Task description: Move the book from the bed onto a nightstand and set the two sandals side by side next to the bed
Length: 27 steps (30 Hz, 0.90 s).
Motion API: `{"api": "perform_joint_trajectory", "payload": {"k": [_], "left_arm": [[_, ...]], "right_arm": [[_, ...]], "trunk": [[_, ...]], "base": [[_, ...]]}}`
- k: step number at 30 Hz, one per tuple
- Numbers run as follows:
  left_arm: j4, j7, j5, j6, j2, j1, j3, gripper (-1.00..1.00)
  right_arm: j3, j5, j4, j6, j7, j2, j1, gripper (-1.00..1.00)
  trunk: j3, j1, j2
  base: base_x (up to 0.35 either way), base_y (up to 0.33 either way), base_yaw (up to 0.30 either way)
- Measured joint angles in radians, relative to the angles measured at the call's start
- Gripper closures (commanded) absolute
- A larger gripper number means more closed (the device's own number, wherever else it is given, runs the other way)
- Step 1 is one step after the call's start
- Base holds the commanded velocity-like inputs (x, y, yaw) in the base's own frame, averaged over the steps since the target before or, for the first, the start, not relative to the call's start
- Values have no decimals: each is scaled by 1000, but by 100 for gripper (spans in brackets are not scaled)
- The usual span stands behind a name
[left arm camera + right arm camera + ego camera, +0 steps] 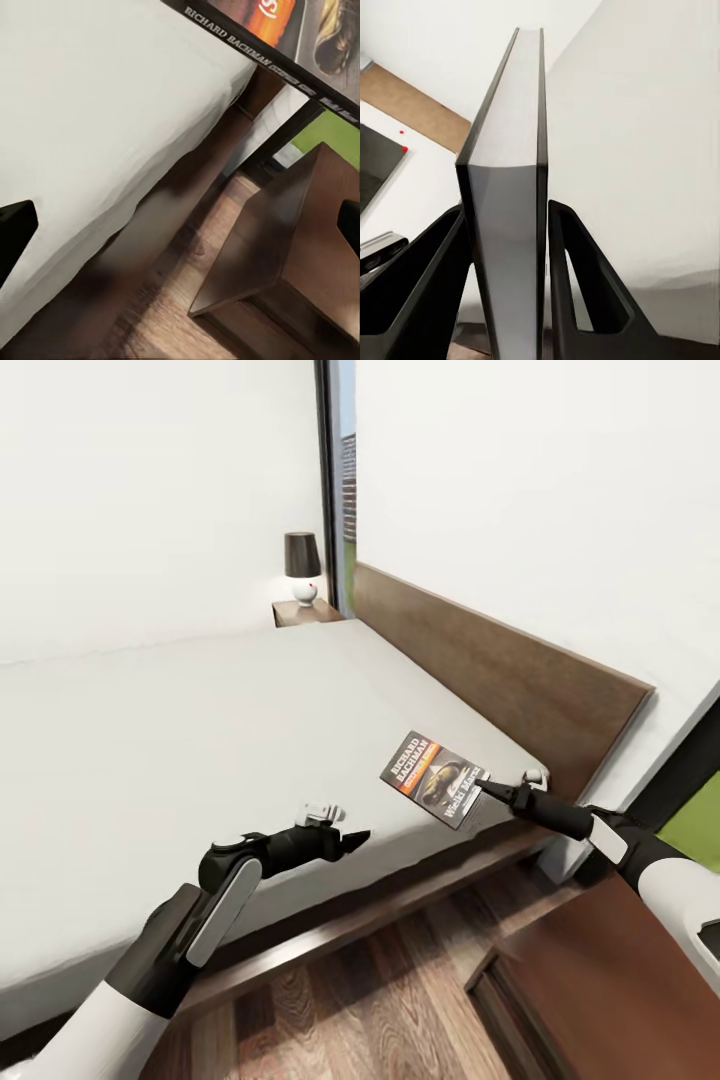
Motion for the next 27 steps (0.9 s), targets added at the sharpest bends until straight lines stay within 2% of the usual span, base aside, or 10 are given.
{"api": "perform_joint_trajectory", "payload": {"k": [5,13,19,27], "left_arm": [[3,0,0,0,-1,0,0,-100],[4,0,0,0,-2,0,0,-100],[5,0,1,0,-2,0,0,-100],[5,-2,0,0,-1,0,0,-100]], "right_arm": [[0,0,0,0,0,0,0,100],[0,0,0,0,0,0,0,100],[0,0,0,0,0,0,0,100],[0,0,0,0,0,0,0,100]], "trunk": [[0,0,0],[0,0,0],[0,0,0],[0,0,0]], "base": [[-104,0,282],[-309,4,282],[-301,141,282],[-42,31,282]]}}
